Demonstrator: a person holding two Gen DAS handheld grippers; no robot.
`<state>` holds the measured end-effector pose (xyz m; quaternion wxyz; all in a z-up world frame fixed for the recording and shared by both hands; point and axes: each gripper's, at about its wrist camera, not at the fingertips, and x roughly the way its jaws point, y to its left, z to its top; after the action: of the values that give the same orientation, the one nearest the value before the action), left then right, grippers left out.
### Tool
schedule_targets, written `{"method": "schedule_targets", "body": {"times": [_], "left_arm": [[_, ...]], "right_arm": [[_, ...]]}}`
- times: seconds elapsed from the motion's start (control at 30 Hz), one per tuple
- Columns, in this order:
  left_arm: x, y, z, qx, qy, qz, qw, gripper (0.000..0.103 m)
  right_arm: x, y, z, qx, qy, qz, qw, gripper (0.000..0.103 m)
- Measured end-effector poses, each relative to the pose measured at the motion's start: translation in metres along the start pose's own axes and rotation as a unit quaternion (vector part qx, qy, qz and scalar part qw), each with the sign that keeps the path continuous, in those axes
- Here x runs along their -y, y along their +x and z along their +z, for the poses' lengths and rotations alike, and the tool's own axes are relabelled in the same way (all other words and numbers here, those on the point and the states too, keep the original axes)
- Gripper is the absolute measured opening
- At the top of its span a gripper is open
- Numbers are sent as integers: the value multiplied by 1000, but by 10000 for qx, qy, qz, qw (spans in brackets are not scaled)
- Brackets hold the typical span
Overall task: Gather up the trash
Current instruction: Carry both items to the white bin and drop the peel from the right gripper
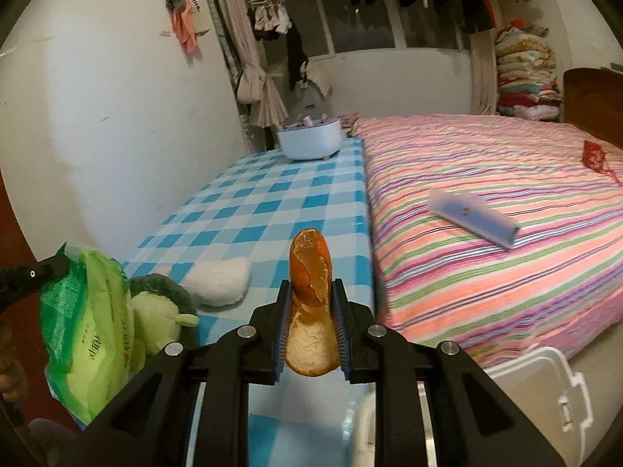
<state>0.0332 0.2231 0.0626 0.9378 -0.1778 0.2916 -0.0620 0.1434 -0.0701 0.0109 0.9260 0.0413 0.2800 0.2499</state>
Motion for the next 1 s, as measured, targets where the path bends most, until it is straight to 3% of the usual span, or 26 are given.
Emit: {"method": "schedule_targets", "body": {"times": [0.37, 0.7, 0.8, 0.83, 0.87, 0.93, 1.0], "left_arm": [[70, 30, -11, -247, 493, -499, 9972, 7], [143, 65, -35, -637, 1091, -932, 9876, 7], [163, 72, -44, -719, 1258, -1032, 9840, 7], [168, 74, -45, -736, 1290, -1059, 9832, 7], [172, 76, -47, -754, 1321, -1085, 9824, 7], [179, 79, -49, -792, 1374, -1119, 9810, 7], [184, 83, -49, -823, 1399, -1143, 9801, 7]], "right_arm": [[57, -41, -20, 55, 269, -610, 9978, 20], [102, -72, -44, 81, 657, -1072, 9920, 24], [115, -77, -52, 32, 953, -1016, 9902, 28], [117, -79, -53, 40, 1021, -992, 9898, 34], [120, -81, -54, 61, 1100, -973, 9891, 50], [127, -87, -54, 199, 1307, -980, 9864, 66], [131, -94, -52, 367, 1456, -925, 9843, 67]]}}
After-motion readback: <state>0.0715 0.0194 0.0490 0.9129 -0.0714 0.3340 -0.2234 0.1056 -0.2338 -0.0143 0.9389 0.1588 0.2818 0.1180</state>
